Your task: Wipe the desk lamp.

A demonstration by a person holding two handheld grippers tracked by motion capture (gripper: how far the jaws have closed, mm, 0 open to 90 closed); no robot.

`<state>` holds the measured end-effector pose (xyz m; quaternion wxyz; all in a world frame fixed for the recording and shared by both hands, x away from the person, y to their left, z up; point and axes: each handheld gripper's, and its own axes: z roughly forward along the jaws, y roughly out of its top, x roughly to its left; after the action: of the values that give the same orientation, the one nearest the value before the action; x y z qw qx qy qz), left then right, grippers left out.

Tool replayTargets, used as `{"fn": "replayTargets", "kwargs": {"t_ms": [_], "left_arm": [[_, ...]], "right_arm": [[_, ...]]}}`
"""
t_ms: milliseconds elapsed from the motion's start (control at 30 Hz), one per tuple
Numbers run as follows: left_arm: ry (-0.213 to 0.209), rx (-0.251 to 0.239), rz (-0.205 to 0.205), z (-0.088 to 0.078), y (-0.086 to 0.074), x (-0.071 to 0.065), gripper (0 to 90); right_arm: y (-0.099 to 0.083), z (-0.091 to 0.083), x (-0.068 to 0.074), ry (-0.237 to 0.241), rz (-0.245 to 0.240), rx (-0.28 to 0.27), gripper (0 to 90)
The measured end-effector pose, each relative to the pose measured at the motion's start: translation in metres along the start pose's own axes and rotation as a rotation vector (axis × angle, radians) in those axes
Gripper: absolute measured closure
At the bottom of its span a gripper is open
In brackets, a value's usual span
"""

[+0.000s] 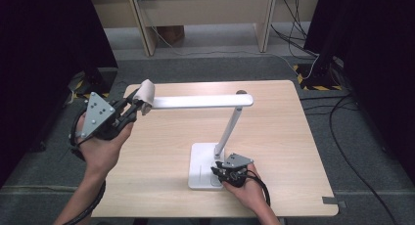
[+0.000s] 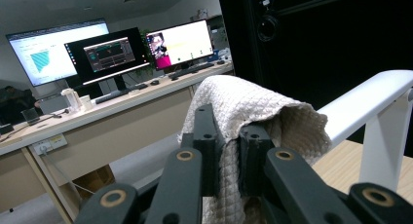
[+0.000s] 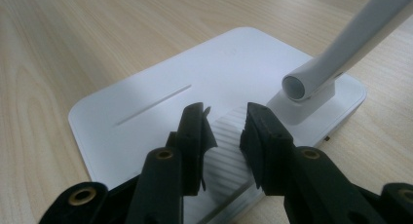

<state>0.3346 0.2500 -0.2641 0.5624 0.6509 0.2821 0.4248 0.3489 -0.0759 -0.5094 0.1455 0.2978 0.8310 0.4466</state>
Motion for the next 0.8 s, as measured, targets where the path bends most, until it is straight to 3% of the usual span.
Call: {"fn": "replayTargets", "kwargs": {"t_ms": [800], "left_arm": [[-0.037, -0.021, -0.048, 0.016, -0.001, -0.022, 81.1]], "right_arm": [[0.0, 0.0, 0.0, -0.001, -0.007, -0.006, 69.1]]}}
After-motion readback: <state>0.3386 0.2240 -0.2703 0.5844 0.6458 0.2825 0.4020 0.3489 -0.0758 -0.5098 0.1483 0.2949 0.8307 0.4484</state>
